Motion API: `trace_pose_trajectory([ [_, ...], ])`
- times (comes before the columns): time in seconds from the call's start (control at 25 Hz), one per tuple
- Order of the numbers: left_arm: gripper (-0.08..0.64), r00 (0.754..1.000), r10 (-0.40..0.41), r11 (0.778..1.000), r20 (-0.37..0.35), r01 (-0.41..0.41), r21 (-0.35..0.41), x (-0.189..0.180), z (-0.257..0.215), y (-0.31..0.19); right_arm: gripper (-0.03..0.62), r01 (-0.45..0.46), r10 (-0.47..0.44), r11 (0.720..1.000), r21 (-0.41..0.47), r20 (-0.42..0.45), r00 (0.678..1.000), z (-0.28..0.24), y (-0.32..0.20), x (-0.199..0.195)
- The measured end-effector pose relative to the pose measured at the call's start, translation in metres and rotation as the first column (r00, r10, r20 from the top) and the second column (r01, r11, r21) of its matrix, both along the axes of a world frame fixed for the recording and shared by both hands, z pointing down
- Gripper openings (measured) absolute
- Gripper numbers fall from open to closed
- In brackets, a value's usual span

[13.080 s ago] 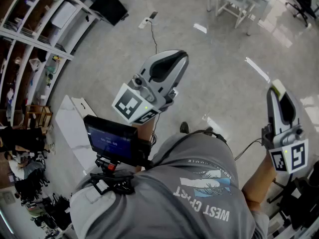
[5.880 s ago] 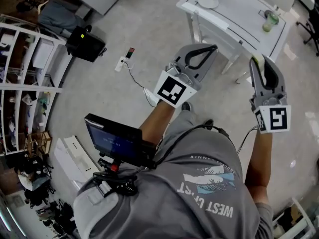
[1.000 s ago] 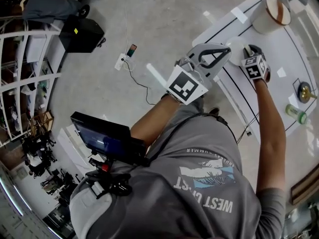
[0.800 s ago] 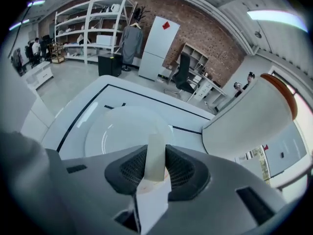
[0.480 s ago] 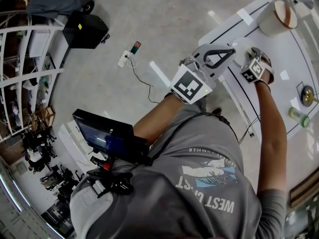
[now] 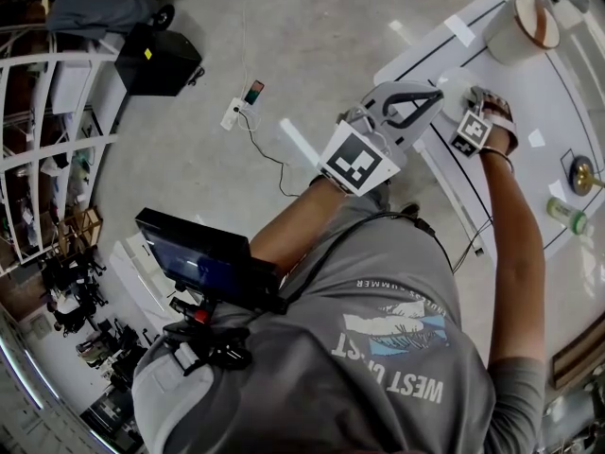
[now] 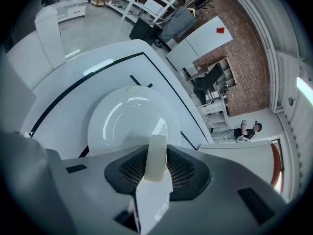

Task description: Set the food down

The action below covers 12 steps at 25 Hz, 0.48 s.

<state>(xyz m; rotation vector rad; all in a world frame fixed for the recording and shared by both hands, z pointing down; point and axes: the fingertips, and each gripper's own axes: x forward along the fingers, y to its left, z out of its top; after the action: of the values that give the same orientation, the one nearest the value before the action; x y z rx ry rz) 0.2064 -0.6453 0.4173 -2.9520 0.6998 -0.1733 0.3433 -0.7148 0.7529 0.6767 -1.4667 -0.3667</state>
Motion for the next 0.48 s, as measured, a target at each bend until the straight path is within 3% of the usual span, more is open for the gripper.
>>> trace_pose_trajectory([
  [0.24,0.008,1.0,0.01,1.0,-0.005,-0.01,0.025,-0.001,-0.004,0.007,0.103,0.034,-0.037,0.998,-0.043,-0.065,0.997,0.004,0.011,0.0],
  [0.48,0.008,1.0,0.01,1.0,0.0,-0.01,0.014,0.001,-0.004,0.01,0.103,0.042,-0.047,0.996,-0.08,-0.059,0.997,0.001,0.016,-0.006],
])
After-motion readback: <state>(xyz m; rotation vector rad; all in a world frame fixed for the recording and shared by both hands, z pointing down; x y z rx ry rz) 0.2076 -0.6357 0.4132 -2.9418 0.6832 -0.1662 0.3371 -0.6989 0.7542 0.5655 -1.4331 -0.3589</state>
